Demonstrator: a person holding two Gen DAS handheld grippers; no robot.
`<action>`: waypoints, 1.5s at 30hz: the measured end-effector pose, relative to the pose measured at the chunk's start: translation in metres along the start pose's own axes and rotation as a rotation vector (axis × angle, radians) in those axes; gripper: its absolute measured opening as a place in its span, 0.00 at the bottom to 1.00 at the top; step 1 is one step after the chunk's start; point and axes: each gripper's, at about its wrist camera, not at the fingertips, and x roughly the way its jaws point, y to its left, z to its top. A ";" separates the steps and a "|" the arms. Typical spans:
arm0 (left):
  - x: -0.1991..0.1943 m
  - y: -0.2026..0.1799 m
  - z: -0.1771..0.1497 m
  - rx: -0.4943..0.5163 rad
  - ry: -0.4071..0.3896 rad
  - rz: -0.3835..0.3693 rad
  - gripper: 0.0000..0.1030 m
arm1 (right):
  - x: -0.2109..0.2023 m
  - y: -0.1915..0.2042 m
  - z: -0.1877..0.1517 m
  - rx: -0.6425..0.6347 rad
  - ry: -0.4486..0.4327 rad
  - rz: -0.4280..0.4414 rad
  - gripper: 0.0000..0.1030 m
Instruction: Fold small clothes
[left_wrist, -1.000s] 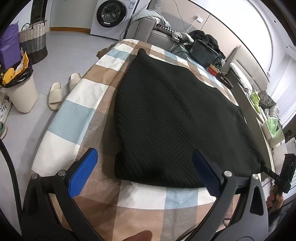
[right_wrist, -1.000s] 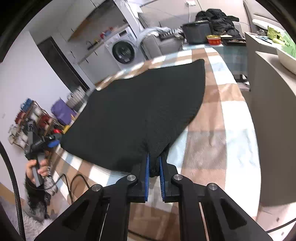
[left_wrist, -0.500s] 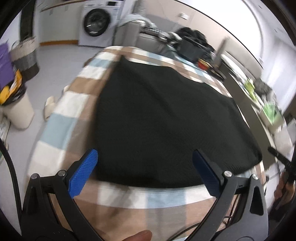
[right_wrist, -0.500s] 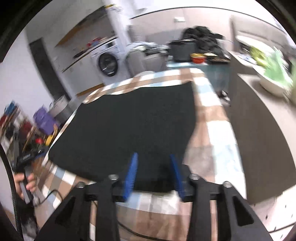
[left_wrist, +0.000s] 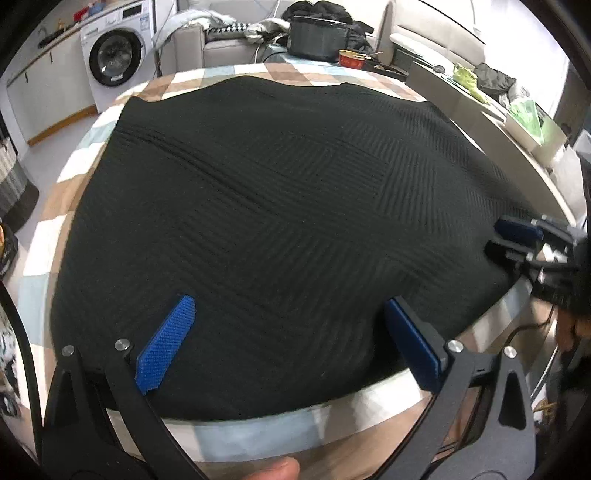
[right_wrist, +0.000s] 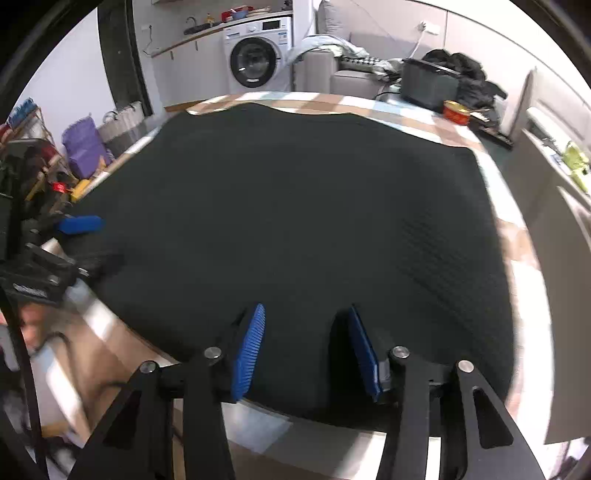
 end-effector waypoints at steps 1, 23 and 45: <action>-0.002 0.001 -0.004 0.010 -0.002 0.006 0.99 | -0.002 -0.007 -0.004 0.009 -0.003 -0.019 0.50; -0.094 0.160 -0.076 -0.660 -0.118 -0.222 0.79 | -0.039 -0.030 -0.019 0.164 -0.075 -0.022 0.63; -0.025 0.167 -0.060 -0.990 -0.169 -0.372 0.14 | -0.048 -0.022 -0.021 0.166 -0.098 -0.003 0.63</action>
